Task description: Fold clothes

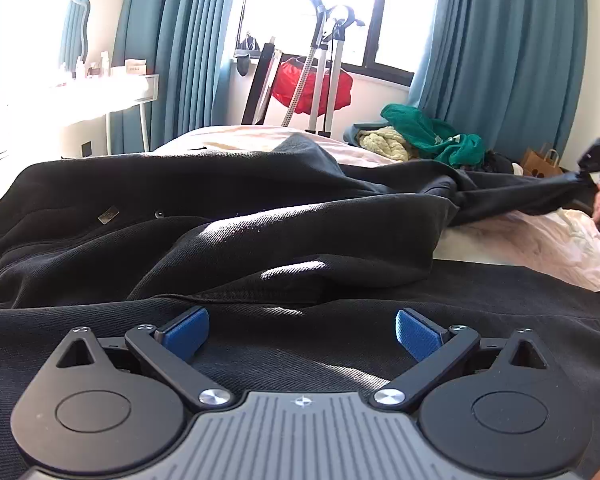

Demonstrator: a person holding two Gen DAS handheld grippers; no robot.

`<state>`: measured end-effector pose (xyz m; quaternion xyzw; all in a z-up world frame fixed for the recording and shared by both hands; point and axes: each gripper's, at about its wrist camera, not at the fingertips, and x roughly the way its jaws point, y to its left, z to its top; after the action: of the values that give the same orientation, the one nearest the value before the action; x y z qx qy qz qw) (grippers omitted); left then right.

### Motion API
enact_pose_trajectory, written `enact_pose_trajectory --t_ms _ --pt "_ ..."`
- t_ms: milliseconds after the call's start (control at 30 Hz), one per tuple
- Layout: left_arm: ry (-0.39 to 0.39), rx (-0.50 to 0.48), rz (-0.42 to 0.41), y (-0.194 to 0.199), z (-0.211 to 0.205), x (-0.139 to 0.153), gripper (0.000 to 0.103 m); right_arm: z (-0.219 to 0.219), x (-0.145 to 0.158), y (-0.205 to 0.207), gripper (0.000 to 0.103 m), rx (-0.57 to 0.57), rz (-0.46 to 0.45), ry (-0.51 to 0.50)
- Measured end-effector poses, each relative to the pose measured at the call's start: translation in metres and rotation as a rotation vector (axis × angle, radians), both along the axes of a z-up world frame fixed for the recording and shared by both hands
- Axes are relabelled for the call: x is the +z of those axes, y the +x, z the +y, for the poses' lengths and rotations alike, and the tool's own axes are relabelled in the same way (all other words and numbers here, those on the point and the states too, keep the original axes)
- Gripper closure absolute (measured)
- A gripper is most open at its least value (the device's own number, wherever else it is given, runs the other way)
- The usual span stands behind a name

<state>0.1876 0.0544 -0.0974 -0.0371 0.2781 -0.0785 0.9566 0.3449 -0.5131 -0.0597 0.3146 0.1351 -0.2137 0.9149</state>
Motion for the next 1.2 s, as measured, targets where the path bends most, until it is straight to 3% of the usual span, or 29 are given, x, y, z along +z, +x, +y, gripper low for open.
enact_pose_trajectory --t_ms 133,267,333,433,533,633,767,833,900,1200 --pt "-0.007 -0.026 -0.027 -0.004 -0.004 0.004 0.002 -0.093 -0.033 -0.067 0.098 -0.198 0.069 0.072" --pt "-0.001 -0.042 -0.043 -0.005 -0.010 0.005 0.002 -0.129 -0.073 -0.084 0.098 -0.178 0.210 0.122" --pt "0.004 -0.046 -0.047 -0.005 -0.012 0.004 0.002 -0.135 -0.079 -0.078 0.098 -0.136 0.241 0.170" --pt "0.000 -0.042 -0.044 -0.006 -0.013 0.002 0.002 -0.133 -0.053 -0.079 0.098 -0.088 0.082 0.140" --pt "-0.004 -0.041 -0.035 -0.006 -0.013 0.001 0.002 -0.130 -0.031 -0.080 0.098 -0.076 0.006 0.085" --pt "0.005 -0.036 -0.021 -0.008 -0.012 -0.002 0.002 -0.139 -0.053 -0.092 0.098 -0.102 0.033 0.112" --pt "0.004 -0.041 -0.011 -0.009 -0.013 -0.004 0.002 -0.146 -0.109 -0.115 0.098 -0.122 0.137 0.170" --pt "0.006 -0.046 -0.010 -0.011 -0.013 -0.004 0.002 -0.142 -0.122 -0.123 0.098 -0.117 0.138 0.177" --pt "0.007 -0.048 -0.012 -0.014 -0.012 -0.004 0.002 -0.136 -0.120 -0.128 0.096 -0.111 0.138 0.165" --pt "-0.012 -0.071 -0.033 -0.034 -0.018 0.005 0.002 -0.060 -0.051 -0.175 0.095 -0.105 0.243 -0.039"
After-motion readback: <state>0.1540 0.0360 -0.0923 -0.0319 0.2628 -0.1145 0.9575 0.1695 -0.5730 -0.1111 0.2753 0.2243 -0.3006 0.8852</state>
